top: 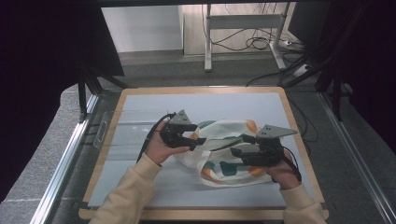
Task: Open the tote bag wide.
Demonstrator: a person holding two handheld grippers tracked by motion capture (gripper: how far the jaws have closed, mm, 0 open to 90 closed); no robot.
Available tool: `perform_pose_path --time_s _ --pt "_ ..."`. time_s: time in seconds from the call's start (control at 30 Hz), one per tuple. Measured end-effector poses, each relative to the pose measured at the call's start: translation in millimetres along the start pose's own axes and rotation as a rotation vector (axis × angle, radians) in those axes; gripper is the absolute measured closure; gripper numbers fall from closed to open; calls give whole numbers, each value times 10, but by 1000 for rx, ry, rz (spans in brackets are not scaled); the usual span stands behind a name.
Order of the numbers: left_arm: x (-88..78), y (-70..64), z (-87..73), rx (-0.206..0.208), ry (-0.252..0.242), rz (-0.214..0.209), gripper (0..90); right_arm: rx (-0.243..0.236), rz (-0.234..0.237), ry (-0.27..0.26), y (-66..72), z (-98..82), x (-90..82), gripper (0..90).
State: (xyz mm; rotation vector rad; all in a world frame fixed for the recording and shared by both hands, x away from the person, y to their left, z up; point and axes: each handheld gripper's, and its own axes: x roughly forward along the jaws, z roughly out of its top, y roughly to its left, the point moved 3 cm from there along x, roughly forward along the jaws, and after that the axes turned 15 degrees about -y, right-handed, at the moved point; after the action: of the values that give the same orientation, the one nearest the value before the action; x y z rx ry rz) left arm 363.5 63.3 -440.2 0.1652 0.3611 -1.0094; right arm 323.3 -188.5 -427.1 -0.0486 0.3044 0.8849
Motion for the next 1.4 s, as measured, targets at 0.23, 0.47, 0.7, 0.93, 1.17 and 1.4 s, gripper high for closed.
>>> perform_pose_path --time_s 0.23,0.47,0.7,0.93,1.17,1.4 --pt "214 -14 -19 34 72 -52 461 2 2 -3 4 2 -3 311" --pt "351 -19 -104 58 134 -95 561 1 3 0 2 -3 7 311" --pt "387 -42 -133 101 164 -126 770 -1 3 6 8 -12 23 311" --pt "380 -22 -113 91 157 -127 818 -2 6 15 -6 -23 55 323" --pt "377 -6 -104 83 156 -121 818 -39 33 44 41 -2 201 331" --pt "376 -6 -97 81 166 -122 817 -94 62 126 77 -88 349 333"
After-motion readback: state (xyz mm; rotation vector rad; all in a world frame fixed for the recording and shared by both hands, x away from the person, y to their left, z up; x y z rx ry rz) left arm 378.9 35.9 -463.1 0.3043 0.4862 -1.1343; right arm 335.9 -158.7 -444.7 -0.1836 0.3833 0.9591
